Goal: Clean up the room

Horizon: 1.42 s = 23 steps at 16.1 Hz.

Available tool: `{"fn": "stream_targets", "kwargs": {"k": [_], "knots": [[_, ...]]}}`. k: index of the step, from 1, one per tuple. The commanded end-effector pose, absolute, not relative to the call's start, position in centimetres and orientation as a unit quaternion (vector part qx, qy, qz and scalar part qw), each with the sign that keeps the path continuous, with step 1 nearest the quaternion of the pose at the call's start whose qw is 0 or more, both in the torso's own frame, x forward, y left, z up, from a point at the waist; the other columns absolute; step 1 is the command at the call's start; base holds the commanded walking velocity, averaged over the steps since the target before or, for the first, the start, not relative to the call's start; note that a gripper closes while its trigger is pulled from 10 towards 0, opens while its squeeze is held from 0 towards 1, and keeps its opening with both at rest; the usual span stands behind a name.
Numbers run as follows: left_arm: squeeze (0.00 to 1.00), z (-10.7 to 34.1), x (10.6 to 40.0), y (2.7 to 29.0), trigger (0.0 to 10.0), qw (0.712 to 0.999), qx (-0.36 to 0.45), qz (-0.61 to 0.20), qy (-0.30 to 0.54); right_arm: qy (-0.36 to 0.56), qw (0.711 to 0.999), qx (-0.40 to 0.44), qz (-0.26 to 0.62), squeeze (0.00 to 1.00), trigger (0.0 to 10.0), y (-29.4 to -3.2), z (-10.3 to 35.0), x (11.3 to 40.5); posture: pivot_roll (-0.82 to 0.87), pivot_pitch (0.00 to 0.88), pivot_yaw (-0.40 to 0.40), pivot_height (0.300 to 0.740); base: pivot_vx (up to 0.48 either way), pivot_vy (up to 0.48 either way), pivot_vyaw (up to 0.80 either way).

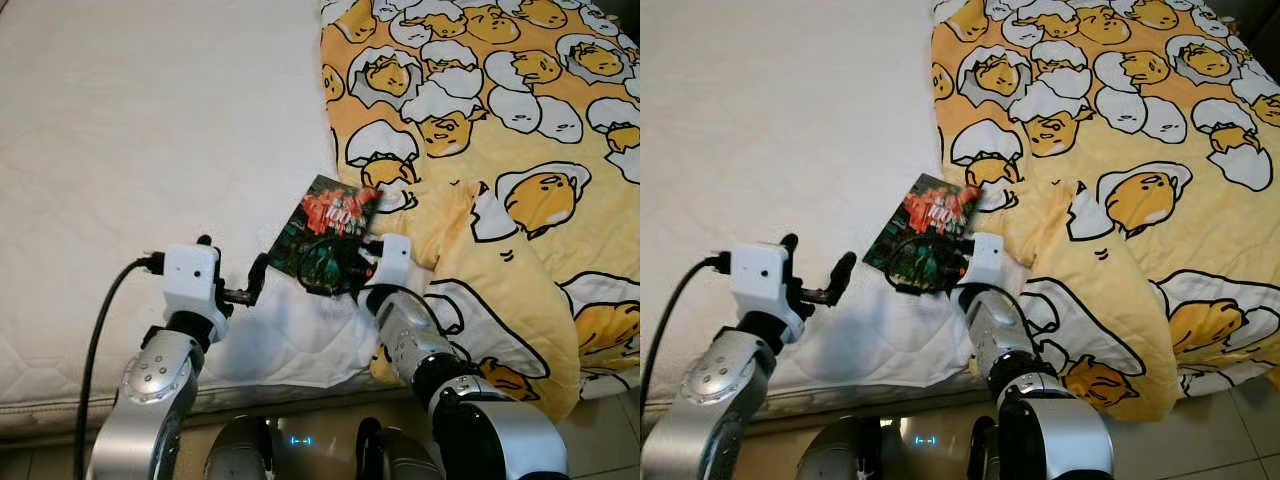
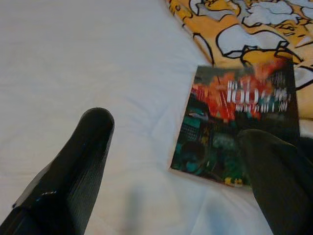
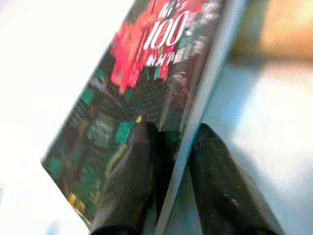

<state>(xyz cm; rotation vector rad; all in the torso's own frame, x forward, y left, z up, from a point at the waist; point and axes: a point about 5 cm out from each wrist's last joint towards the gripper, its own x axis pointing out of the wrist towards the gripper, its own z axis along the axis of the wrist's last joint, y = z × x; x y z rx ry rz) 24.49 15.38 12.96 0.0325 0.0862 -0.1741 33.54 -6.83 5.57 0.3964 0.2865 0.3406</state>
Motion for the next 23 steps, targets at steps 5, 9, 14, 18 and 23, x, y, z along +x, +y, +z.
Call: {"fn": "stream_targets", "kwargs": {"k": [5,9,14,18,23], "knots": [[0.00,12.1,26.2,14.2,10.0,0.996,0.005,-0.088,0.030,0.089,0.974,0.124,0.167,0.00,0.0,-10.0,5.7,33.0,0.08,0.082,-0.079,0.740,0.000,0.000,0.00],[0.00,11.3,27.3,15.8,10.0,0.999,0.004,-0.025,0.027,0.021,0.991,0.052,0.123,0.00,0.0,-13.5,7.4,31.8,0.08,0.000,-0.101,0.740,0.000,0.000,0.00],[0.00,9.5,27.7,16.0,10.0,0.999,0.006,0.004,0.041,-0.037,0.997,-0.025,0.055,0.00,0.0,-16.7,10.0,30.8,0.09,0.000,-0.089,0.740,0.000,0.000,0.00],[0.00,8.9,26.3,16.9,10.0,0.999,0.027,-0.004,0.030,-0.024,0.997,-0.049,0.057,0.00,0.0,-17.6,9.7,29.6,0.08,0.000,-0.093,0.740,0.000,0.000,0.00],[0.00,11.2,28.8,16.6,10.0,0.998,-0.064,-0.001,0.004,-0.017,0.997,-0.054,0.051,0.00,0.0,-17.5,9.6,29.6,0.08,0.000,-0.065,0.740,0.000,0.000,0.14]]}}
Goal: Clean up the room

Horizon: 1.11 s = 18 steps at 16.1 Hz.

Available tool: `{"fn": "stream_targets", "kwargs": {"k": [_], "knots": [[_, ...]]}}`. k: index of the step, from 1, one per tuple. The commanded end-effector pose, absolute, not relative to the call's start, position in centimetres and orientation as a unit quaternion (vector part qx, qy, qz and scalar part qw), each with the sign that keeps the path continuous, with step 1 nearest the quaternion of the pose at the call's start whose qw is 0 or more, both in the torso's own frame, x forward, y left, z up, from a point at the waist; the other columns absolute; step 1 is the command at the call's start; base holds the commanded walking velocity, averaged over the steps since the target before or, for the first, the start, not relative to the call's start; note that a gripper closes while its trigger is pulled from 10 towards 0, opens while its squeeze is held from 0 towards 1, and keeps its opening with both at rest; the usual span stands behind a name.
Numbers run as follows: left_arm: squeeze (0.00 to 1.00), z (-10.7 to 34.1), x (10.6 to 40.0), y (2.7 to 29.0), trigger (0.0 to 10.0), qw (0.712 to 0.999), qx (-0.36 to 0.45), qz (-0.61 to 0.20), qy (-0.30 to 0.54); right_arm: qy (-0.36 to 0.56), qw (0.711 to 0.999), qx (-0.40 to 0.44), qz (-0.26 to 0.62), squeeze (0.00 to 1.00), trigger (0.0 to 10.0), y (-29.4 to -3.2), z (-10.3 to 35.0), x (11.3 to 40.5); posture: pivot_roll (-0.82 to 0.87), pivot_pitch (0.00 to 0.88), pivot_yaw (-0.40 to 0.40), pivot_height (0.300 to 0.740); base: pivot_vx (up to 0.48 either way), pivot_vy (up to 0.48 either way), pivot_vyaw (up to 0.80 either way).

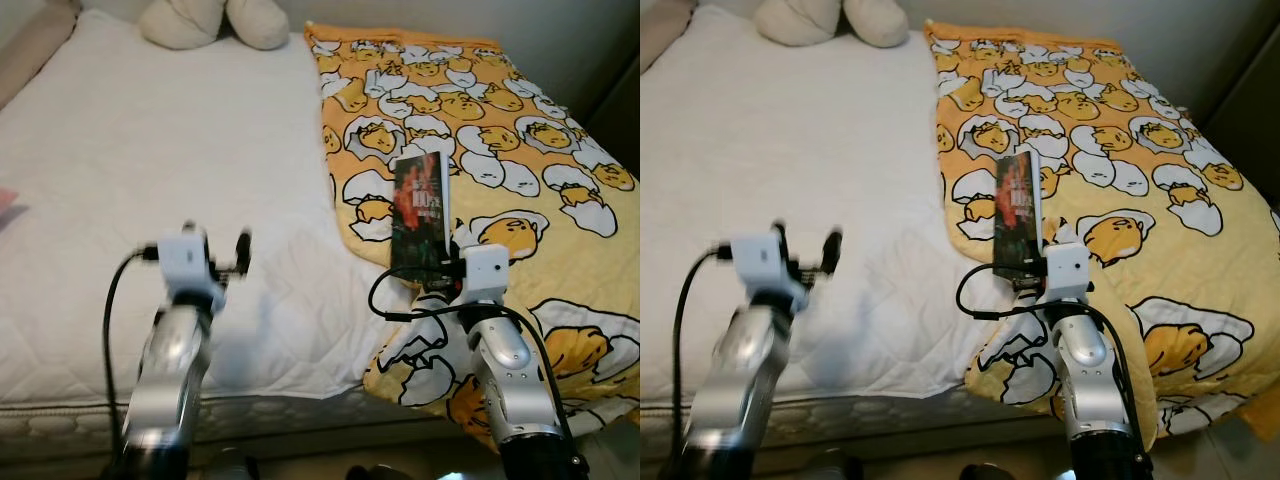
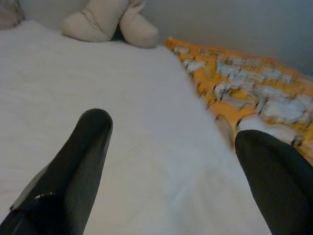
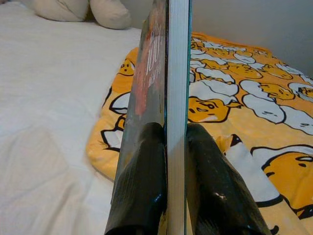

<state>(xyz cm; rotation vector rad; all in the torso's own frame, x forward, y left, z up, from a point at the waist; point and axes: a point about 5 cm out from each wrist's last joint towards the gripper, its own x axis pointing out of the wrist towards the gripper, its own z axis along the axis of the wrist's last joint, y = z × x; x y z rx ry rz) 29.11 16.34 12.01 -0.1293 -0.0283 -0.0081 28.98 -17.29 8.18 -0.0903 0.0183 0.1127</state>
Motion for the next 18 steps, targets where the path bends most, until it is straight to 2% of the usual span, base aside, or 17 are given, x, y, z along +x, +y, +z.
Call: {"fn": "stream_targets", "kwargs": {"k": [1,6,8,10,13,18], "knots": [[0.00,11.2,29.2,16.8,10.0,0.995,-0.096,0.014,0.011,-0.012,0.997,-0.050,0.053,0.00,0.0,-17.2,9.5,29.7,0.08,0.000,-0.064,0.740,0.000,0.000,0.64],[0.00,11.4,29.3,17.0,10.0,1.000,-0.013,0.009,0.005,-0.002,0.997,-0.041,0.066,0.00,0.0,-17.0,8.9,29.9,0.09,0.000,-0.065,0.740,0.000,0.000,0.55],[0.00,11.3,29.0,17.4,10.0,1.000,-0.015,0.010,0.008,0.001,0.997,-0.032,0.066,0.00,0.0,-16.6,8.6,29.9,0.10,0.000,-0.062,0.740,0.000,0.000,0.52],[0.00,11.3,28.9,17.4,10.0,1.000,-0.002,0.005,0.009,0.004,0.997,-0.029,0.066,0.00,0.0,-16.3,8.4,30.0,0.11,0.000,-0.061,0.740,0.000,0.480,0.51],[0.00,11.7,29.2,17.3,10.0,0.999,0.039,-0.008,0.004,0.003,0.997,-0.028,0.069,0.00,0.0,-16.0,8.4,30.4,0.11,0.000,-0.063,0.740,0.000,0.480,0.00],[0.00,11.9,29.6,17.7,10.0,1.000,0.029,-0.004,0.001,0.001,0.997,-0.025,0.077,0.00,0.0,-15.7,8.4,30.7,0.12,0.000,-0.061,0.740,0.000,0.480,0.00]]}}
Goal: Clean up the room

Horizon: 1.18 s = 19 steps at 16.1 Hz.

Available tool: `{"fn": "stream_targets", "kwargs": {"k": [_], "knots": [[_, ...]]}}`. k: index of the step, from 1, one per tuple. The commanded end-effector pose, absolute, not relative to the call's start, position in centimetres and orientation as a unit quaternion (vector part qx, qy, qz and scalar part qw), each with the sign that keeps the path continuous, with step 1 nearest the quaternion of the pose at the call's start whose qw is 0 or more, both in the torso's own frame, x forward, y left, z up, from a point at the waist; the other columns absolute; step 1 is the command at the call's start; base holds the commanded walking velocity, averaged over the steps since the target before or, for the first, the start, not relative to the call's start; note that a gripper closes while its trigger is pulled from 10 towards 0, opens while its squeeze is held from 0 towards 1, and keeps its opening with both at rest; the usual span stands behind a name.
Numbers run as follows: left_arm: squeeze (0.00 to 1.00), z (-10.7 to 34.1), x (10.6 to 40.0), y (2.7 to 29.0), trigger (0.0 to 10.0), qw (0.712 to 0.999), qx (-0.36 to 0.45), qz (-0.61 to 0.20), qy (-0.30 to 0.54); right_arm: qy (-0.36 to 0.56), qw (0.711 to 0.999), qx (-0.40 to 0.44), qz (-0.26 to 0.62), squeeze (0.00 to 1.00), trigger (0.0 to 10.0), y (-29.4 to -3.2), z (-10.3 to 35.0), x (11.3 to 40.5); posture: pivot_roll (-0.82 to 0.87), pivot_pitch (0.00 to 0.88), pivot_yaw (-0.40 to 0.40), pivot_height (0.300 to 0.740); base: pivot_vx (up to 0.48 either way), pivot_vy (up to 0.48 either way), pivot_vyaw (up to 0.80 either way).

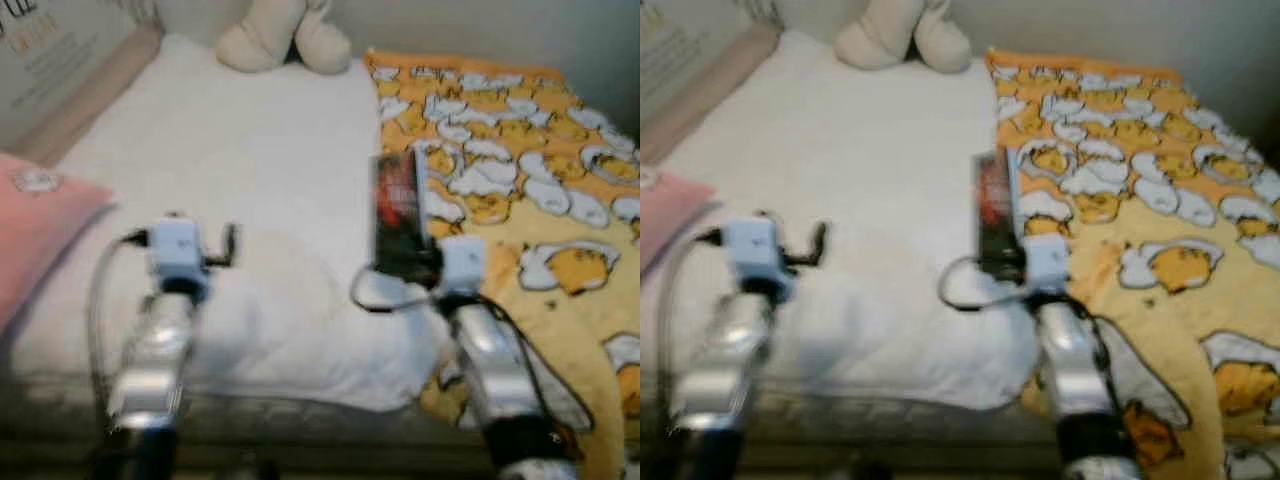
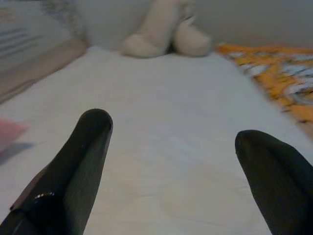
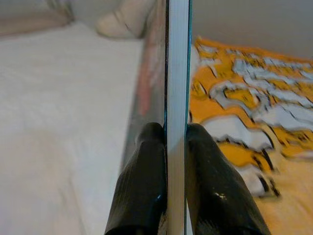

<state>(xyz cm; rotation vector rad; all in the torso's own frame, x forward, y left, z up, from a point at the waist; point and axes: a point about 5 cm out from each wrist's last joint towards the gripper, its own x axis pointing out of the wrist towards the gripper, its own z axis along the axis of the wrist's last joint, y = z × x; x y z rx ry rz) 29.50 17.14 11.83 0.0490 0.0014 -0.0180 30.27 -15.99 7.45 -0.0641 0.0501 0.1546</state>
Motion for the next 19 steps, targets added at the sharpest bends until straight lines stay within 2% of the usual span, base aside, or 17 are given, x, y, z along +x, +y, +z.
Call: {"fn": "stream_targets", "kwargs": {"k": [1,3,7,11,13,15,16,17,18,19], "knots": [[0.00,11.9,29.7,17.6,10.0,1.000,0.022,-0.005,0.001,0.001,0.997,-0.025,0.080,0.00,0.0,-15.6,8.3,30.7,0.12,0.000,-0.061,0.740,0.000,0.480,0.00],[0.00,11.5,29.9,17.2,10.0,1.000,-0.023,-0.011,0.004,0.002,0.996,-0.021,0.086,0.00,0.0,-15.2,8.2,30.6,0.11,0.000,-0.064,0.740,0.000,0.480,0.00],[0.00,11.3,29.9,16.1,10.0,0.999,-0.021,-0.027,-0.002,0.005,0.996,-0.021,0.088,0.00,0.0,-15.5,7.9,30.3,0.10,0.000,-0.057,0.740,0.000,0.480,0.00],[0.00,11.8,30.0,16.5,10.0,1.000,0.003,-0.020,-0.018,0.000,0.996,-0.020,0.091,0.00,0.0,-15.3,7.9,30.4,0.10,0.000,-0.062,0.740,0.000,0.480,0.00],[0.00,12.1,29.3,17.4,10.0,0.999,0.019,-0.009,-0.027,-0.020,0.997,-0.022,0.067,0.00,0.0,-16.0,8.7,30.1,0.11,0.000,-0.072,0.740,0.000,0.480,0.00],[0.00,11.3,26.8,18.5,10.0,0.999,0.033,-0.010,-0.006,-0.025,0.998,-0.035,0.041,0.00,0.0,-17.4,8.7,28.1,0.11,0.000,-0.093,0.740,0.000,0.480,0.00],[0.00,10.6,25.2,18.0,10.0,0.997,0.060,-0.036,0.013,-0.005,0.998,-0.045,0.038,0.00,0.0,-18.4,7.5,26.0,0.12,0.000,-0.127,0.740,0.000,0.480,0.00],[0.00,10.4,24.9,17.7,10.0,0.996,0.080,-0.041,0.016,-0.001,0.998,-0.055,0.036,0.00,0.0,-18.9,7.3,25.4,0.13,0.000,-0.135,0.740,0.000,0.439,0.00],[0.00,10.8,25.3,17.7,10.0,0.997,0.076,-0.020,0.008,0.006,0.998,-0.058,0.035,0.00,0.0,-19.7,7.1,24.9,0.13,0.000,-0.148,0.740,0.000,0.000,0.00],[0.00,11.2,26.0,17.4,10.0,0.998,0.056,-0.017,0.004,0.005,0.997,-0.065,0.052,0.00,0.0,-19.5,7.3,25.3,0.13,0.000,-0.152,0.740,0.000,0.000,0.00]]}}
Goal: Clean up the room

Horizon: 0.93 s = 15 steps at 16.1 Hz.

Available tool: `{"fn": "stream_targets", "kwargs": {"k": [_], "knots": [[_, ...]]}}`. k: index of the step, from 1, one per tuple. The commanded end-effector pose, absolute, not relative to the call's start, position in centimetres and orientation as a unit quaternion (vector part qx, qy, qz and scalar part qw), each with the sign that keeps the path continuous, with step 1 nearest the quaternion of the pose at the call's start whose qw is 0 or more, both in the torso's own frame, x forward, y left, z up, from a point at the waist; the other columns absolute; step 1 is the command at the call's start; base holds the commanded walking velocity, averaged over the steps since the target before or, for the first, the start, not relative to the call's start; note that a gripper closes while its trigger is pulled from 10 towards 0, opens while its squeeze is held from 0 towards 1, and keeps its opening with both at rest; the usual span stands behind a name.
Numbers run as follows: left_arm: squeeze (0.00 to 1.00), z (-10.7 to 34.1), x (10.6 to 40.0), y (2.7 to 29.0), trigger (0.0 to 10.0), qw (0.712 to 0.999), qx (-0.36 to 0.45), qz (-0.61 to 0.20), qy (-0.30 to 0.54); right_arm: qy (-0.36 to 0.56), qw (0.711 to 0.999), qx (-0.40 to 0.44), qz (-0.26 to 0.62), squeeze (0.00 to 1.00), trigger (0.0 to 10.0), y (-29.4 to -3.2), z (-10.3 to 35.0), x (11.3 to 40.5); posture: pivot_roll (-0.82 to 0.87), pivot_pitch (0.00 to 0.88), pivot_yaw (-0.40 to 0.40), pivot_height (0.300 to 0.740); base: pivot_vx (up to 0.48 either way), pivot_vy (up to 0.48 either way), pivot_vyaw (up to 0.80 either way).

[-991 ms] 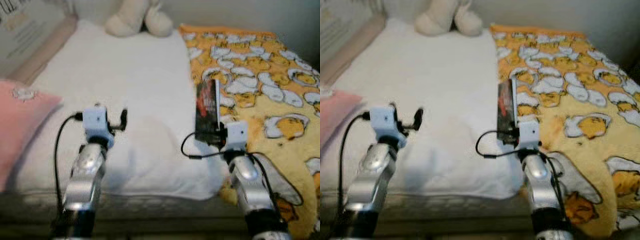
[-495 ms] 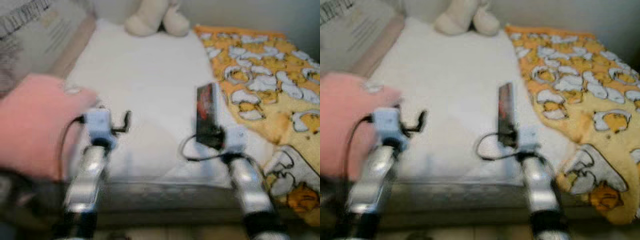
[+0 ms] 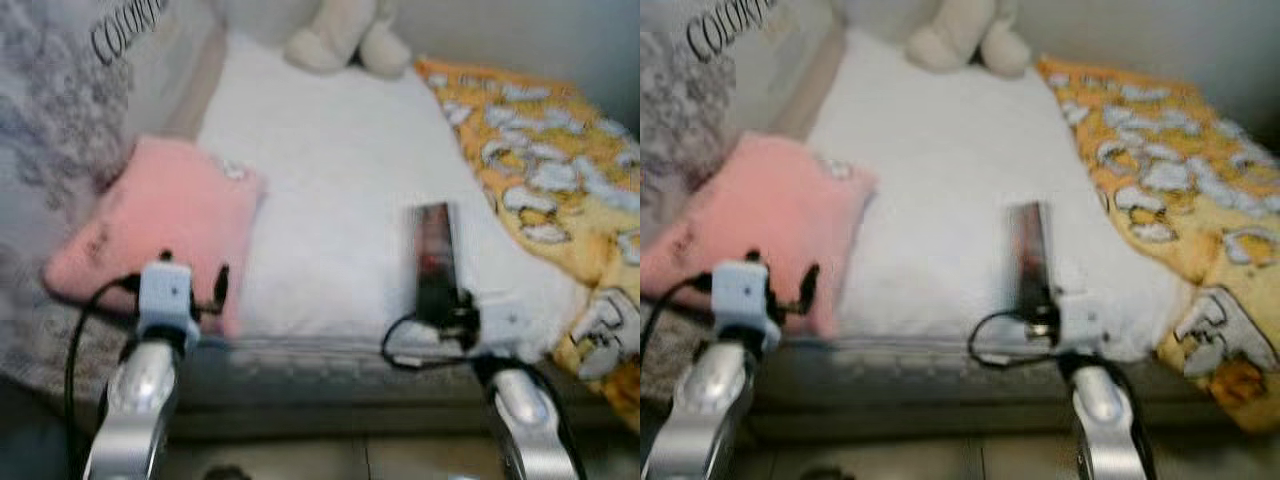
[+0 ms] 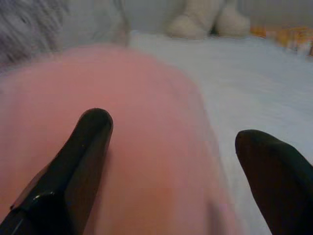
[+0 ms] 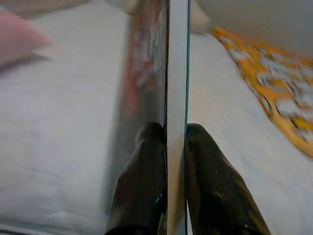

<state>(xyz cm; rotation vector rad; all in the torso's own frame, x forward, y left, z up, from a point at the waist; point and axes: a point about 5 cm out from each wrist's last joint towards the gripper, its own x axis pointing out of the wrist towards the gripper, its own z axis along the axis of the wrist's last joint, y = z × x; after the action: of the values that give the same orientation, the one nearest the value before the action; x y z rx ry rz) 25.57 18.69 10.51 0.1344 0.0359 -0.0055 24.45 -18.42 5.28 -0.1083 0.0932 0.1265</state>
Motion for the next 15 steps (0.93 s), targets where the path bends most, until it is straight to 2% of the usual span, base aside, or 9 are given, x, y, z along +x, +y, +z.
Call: {"fn": "stream_targets", "kwargs": {"k": [1,5,12,15], "knots": [[0.00,11.6,26.2,17.2,10.0,0.999,0.050,-0.021,-0.006,0.000,0.996,-0.068,0.058,0.00,0.0,-19.2,7.6,25.8,0.13,0.000,-0.153,0.740,0.000,0.000,0.00],[0.00,13.2,27.0,17.3,10.0,0.999,0.043,0.000,-0.030,-0.022,0.997,-0.054,0.059,0.00,0.0,-18.4,9.1,28.5,0.15,0.000,-0.150,0.740,0.451,0.000,0.00],[0.00,13.6,27.1,16.7,10.0,0.998,0.050,-0.012,-0.035,-0.023,0.997,-0.044,0.064,0.00,0.0,-17.8,9.1,29.1,0.15,0.000,-0.131,0.740,0.463,0.000,0.00],[0.00,13.7,27.5,16.5,10.0,0.998,0.060,-0.006,-0.032,-0.023,0.997,-0.042,0.063,0.00,0.0,-17.8,9.4,30.0,0.15,0.000,-0.120,0.740,0.000,0.000,0.00]]}}
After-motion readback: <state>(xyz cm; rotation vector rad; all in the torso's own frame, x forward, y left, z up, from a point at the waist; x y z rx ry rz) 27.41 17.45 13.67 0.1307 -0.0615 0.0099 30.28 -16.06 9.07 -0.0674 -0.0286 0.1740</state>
